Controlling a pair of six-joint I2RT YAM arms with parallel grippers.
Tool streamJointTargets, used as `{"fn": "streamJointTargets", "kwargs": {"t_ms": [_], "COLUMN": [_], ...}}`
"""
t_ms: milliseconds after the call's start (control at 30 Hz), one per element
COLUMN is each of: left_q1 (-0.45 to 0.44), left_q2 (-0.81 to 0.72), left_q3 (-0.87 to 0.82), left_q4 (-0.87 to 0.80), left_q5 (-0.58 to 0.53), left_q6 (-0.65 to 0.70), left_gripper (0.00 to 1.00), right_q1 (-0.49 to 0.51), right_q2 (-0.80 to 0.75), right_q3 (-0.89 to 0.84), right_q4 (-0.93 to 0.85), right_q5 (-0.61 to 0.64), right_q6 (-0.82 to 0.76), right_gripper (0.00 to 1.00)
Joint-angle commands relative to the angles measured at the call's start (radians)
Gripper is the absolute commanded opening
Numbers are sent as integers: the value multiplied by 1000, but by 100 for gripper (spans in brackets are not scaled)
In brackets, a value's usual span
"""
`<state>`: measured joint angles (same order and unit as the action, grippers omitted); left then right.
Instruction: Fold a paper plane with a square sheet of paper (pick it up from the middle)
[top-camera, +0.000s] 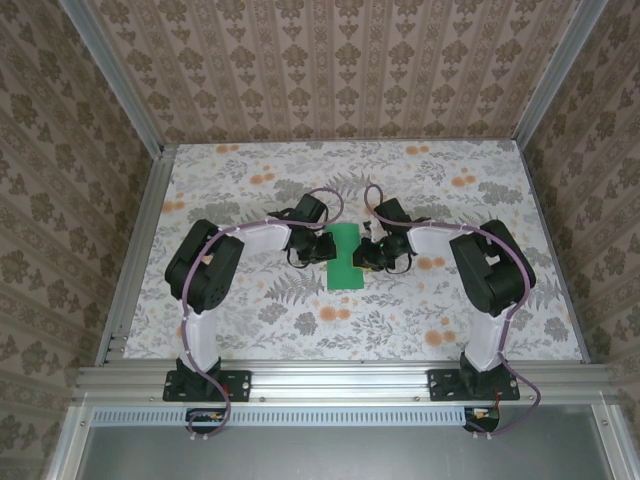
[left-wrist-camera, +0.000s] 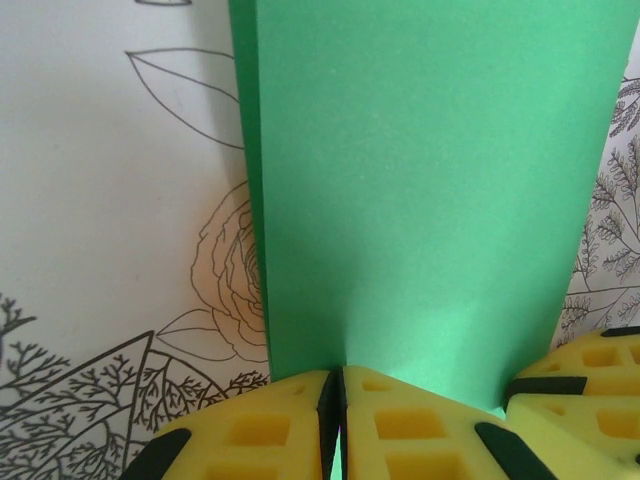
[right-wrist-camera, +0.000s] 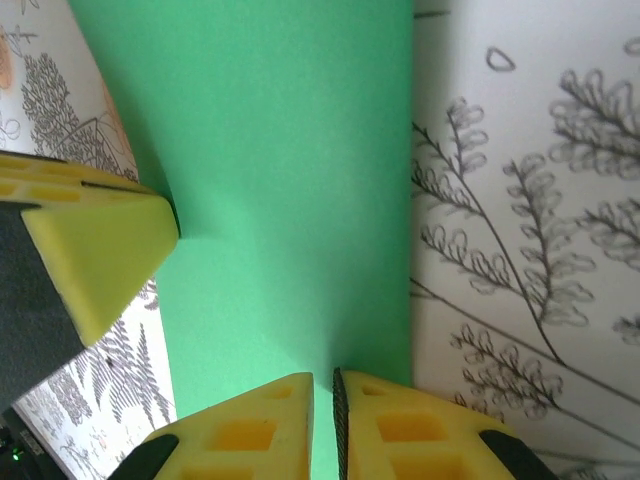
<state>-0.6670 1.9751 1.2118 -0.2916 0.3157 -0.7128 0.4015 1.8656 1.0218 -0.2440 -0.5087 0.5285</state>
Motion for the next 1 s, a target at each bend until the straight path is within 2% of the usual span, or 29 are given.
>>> {"fn": "streamJointTargets", "kwargs": {"t_ms": [0,100,533,767,967], "left_q1": [-10,-11,-9,7,14], "left_q2": [96,97,77,-76,-223], "left_q3": [-61,-60,-66,-93,-134], "left_q4": [-166,-166,-167,-146,-25], "left_q5": [-87,-89,-95,-85,-22], "left_q6": [19,17,16,22,8], "left_gripper": [14,14,14,15,18], "right_q1": [8,33,44,125,180], "right_q2": [-60,-78,-66,-73,-109], "right_q3": [-26,-34,-151,-140,-132], "right_q4": [-77,-74,-107,-74,50], "right_q5": [-22,-55,-3,-33,-16], "right_q6": [-29,-28,-29,23,158], "right_gripper": [17,17,17,17,17]}}
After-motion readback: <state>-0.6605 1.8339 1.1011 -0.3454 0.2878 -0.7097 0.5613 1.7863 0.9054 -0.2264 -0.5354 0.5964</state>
